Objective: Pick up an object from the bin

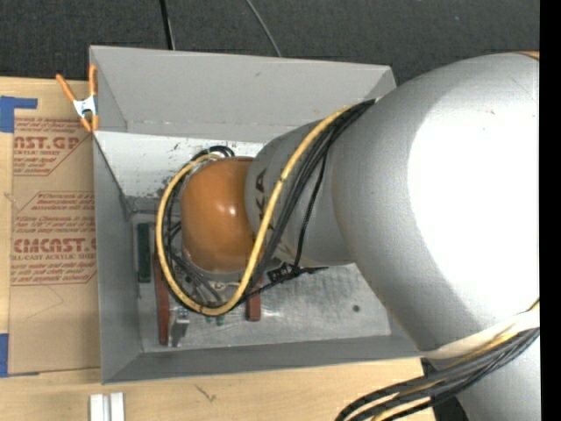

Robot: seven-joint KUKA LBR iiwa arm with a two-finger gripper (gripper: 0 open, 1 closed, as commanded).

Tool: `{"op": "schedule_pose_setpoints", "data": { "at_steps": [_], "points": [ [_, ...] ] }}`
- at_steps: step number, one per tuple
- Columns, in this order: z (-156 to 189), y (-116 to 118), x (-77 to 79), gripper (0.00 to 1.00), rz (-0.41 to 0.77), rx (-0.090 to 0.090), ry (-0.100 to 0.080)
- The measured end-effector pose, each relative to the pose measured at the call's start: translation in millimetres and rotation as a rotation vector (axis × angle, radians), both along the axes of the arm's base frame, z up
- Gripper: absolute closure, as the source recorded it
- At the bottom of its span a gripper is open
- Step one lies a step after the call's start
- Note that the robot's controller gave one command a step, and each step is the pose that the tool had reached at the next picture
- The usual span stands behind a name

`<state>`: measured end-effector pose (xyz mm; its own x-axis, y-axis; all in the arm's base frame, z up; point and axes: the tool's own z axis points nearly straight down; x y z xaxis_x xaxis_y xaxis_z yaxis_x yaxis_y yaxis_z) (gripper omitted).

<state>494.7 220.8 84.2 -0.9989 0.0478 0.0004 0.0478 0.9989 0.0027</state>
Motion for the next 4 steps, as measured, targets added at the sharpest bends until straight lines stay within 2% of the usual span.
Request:
{"op": "schedule_pose_setpoints", "data": {
  "at_steps": [1,2,3,4],
  "points": [
    [-11.6,-14.3,-10.8,1.0,0.035,0.002,0.001],
    [-12.7,-16.0,-9.0,0.0,0.032,0.001,-0.006],
    [-12.7,-15.9,-9.1,0.0,0.032,0.001,-0.006],
    [9.0,0.2,-1.9,0.0,-0.071,-0.004,0.003]
  ]
}}
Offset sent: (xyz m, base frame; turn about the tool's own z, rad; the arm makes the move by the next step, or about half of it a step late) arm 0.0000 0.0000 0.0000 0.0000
